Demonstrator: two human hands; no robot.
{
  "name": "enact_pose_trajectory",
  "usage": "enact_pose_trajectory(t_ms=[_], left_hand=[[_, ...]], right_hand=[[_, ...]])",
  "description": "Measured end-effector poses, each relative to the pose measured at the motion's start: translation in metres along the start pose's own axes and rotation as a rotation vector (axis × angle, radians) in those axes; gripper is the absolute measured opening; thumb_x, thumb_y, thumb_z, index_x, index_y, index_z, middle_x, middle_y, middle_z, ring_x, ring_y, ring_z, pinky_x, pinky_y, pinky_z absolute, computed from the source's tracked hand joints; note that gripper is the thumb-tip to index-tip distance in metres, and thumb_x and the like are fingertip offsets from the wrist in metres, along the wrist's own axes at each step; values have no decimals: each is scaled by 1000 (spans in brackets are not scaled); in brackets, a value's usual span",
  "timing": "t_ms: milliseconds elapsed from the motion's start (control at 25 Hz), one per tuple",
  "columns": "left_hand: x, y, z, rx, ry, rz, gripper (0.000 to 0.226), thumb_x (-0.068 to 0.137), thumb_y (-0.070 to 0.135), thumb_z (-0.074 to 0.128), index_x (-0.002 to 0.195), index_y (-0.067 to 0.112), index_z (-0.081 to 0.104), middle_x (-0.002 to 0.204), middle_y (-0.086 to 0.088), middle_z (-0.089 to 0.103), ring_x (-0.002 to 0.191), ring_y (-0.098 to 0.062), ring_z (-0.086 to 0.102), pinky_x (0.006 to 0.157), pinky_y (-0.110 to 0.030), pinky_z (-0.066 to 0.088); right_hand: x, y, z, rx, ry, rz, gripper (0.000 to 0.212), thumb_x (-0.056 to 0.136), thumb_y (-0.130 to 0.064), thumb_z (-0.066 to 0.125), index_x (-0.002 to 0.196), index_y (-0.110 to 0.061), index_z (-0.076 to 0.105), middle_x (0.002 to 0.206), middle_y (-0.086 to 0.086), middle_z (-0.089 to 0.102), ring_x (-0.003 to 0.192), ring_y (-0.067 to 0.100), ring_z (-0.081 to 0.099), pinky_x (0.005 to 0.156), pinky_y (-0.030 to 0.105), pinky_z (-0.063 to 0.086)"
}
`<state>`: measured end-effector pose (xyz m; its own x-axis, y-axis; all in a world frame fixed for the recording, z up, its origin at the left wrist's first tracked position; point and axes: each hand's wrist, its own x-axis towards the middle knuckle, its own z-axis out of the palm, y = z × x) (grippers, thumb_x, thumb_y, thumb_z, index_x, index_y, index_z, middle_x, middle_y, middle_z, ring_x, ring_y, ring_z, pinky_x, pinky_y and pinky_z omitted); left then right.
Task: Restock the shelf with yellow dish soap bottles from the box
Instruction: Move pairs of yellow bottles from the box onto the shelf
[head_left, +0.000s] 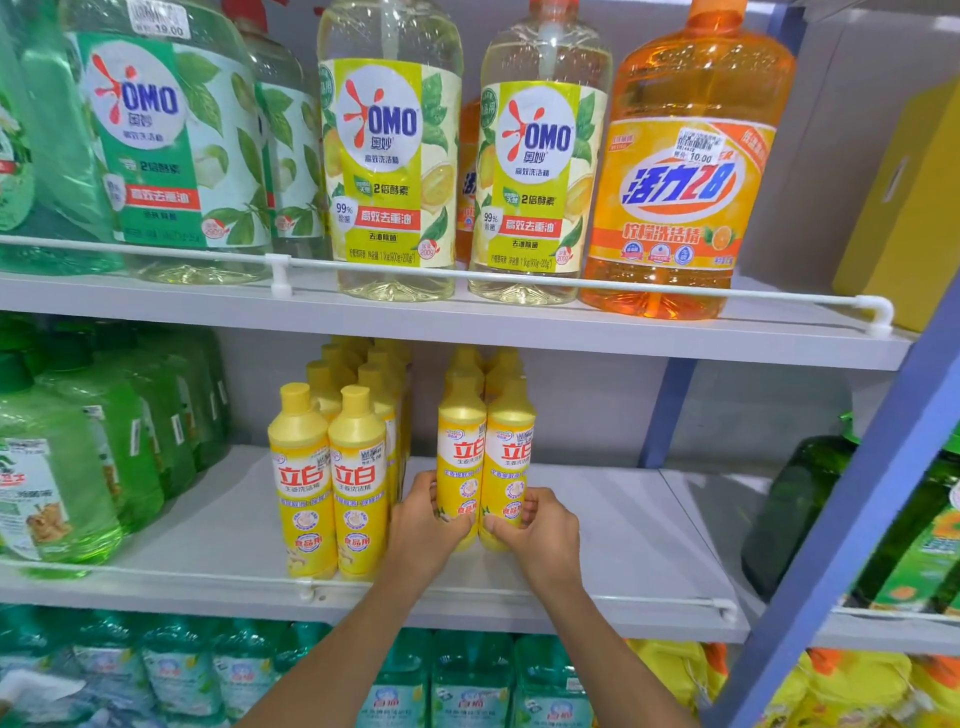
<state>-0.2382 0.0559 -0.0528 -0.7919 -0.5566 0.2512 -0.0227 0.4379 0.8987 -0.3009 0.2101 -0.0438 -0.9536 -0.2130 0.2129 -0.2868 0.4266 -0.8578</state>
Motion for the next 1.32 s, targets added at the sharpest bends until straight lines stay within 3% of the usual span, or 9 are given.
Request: enact_pose_trajectory(t_ms=[80,160,240,360,480,640,800,1000,1320], left_hand=[[7,-1,5,-14,38,-9,57,69,29,91,114,19,58,105,5,74,93,-9,72,85,-38,61],[13,-2,9,-26,56,0,53,68,26,92,109,18,60,103,5,74,90,-7,71,83,-35,62],[18,-2,10,-23,60,11,50,71,24,91,112,18,63,104,6,73,91,-3,69,84,-30,61],[25,-3,11,-25,53,21,52,74,24,88,120,19,65,108,8,72,94,-4,69,85,-25,58],[29,-3,13,-35,44,-4,56,75,25,88,124,20,61,110,9,70,97,-7,69,83,-20,55],[29,-3,14,-73,38,-35,57,72,26,89,120,21,59,109,8,71,97,-5,70,83,-24,59],[29,-2,12,-71,49,-36,54,75,24,87,122,19,60,112,6,71,97,-6,68,84,-23,59],[29,-3,15,-73,47,-42,55,77,25,86,125,19,59,116,6,70,102,-9,68,90,-30,59],[31,-3,15,-69,40,-70,54,77,24,86,124,20,60,117,4,71,103,-12,68,92,-35,59]], right_hand=[[8,-1,3,-2,4,10,56,72,-37,91,117,-14,65,108,0,75,92,13,71,83,27,58],[15,-1,5,10,6,18,55,73,-36,90,117,-15,65,109,0,75,90,12,70,79,20,55],[20,0,6,25,15,26,52,73,-36,90,114,-17,65,106,-2,75,87,9,69,73,13,51],[26,0,8,48,28,36,47,70,-36,91,106,-21,65,101,-4,74,84,5,68,74,18,56],[29,-1,10,41,29,48,45,70,-37,91,102,-24,61,99,-5,72,83,3,67,66,12,50],[30,4,15,45,33,25,48,70,-42,90,105,-27,60,105,-5,71,90,7,68,68,11,48],[34,8,11,92,-54,-25,56,77,-35,87,123,-29,56,117,-8,67,100,4,65,76,5,47],[38,7,12,77,-42,8,60,74,-34,90,123,-24,58,117,-4,70,101,12,68,89,25,58],[38,4,19,53,-22,37,59,76,-37,88,124,-24,57,119,-3,69,102,13,68,92,34,59]])
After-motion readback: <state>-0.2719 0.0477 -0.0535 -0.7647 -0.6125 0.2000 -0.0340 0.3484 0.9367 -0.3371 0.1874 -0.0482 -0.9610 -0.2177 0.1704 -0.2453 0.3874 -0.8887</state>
